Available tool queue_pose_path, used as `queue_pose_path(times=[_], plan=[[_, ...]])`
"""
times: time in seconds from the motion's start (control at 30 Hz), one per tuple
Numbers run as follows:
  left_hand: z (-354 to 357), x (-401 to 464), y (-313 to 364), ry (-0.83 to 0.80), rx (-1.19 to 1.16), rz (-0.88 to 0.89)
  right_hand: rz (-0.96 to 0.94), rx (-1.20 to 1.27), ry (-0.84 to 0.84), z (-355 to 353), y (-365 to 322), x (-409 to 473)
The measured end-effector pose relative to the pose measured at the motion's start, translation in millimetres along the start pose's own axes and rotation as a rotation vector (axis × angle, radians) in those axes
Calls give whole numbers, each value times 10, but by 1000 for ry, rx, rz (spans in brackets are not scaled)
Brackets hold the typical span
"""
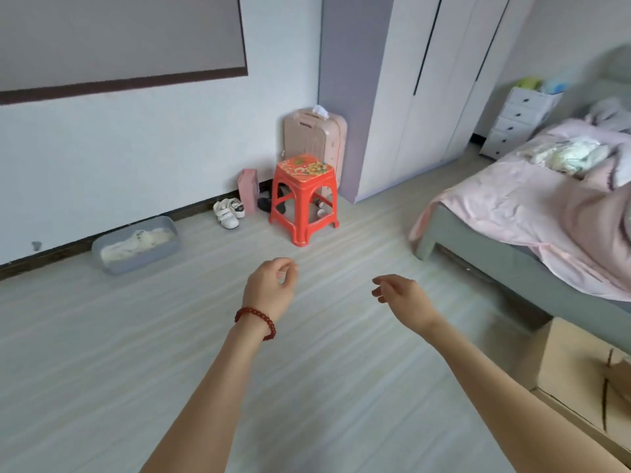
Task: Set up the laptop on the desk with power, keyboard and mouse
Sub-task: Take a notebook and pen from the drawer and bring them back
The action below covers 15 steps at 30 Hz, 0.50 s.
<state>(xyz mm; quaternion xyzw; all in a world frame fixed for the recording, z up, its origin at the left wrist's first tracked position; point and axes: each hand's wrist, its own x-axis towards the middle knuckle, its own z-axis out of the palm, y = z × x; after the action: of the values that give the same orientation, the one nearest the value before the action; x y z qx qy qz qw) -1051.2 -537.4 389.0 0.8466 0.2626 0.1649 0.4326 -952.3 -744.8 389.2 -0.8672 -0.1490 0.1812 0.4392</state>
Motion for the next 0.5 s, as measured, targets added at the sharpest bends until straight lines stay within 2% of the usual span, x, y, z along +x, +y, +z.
queue_pose_path(times=[0.27, 0.33, 0.5], plan=[[1840, 2345, 1063, -316, -49, 208, 114, 109, 314, -1394, 463, 2124], [2279, 3022, 1325, -342, -42, 231, 128, 143, 366, -1711, 606, 2792], [2890, 4591, 1989, -350, -49, 243, 140, 163, 364, -2485, 620, 4426]])
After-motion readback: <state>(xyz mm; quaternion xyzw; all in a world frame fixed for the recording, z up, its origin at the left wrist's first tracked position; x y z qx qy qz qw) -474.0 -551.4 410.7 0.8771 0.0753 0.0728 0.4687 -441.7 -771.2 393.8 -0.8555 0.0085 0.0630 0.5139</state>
